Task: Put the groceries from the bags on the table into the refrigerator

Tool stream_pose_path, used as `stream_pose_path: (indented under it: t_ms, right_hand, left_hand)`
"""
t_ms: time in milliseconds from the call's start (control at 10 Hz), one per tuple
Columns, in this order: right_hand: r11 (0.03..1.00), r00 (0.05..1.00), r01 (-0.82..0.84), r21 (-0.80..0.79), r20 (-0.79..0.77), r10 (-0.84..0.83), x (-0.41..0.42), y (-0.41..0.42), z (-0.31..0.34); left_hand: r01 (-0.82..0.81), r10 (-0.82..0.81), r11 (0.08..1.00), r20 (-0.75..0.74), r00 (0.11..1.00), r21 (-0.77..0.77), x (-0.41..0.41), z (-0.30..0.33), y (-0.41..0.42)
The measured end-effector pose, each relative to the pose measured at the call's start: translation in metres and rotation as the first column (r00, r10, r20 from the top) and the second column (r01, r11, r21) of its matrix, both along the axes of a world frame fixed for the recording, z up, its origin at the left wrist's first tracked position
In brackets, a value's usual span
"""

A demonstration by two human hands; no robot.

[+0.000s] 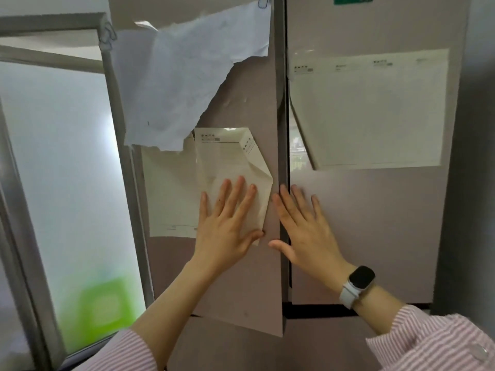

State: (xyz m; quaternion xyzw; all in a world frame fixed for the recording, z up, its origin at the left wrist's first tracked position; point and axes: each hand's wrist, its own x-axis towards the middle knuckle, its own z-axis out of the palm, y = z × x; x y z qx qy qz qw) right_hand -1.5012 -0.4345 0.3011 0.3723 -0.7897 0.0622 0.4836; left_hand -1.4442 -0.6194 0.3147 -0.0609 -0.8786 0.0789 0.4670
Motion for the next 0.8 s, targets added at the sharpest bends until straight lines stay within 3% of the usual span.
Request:
stream_pose_path:
  t_ms: [400, 600, 700, 800]
  right_hand:
    - [0.968, 0.967, 0.249, 0.008, -0.063, -0.248, -0.032, -0.005, 0.005]
    - [0.936, 0.937, 0.349, 0.034, -0.005, -0.349, -0.042, -0.014, 0.012]
    - [0.978, 0.978, 0.207, -0.020, 0.043, -0.206, -0.036, -0.014, 0.018]
    - [0.901, 0.959, -0.163, -0.403, 0.150, 0.240, -0.016, -0.004, 0.041]
  left_hand:
    - [-0.023, 0.023, 1.000, -0.067, 0.997, 0.001, -0.039, 0.002, 0.014]
    - [-0.095, 0.095, 0.995, -0.075, 0.993, -0.001, -0.055, 0.004, 0.018]
    - [-0.101, 0.099, 0.995, -0.091, 0.991, -0.022, -0.057, 0.005, 0.015]
    - [-0.067, 0.066, 0.998, -0.121, 0.990, -0.011, -0.061, 0.000, 0.015]
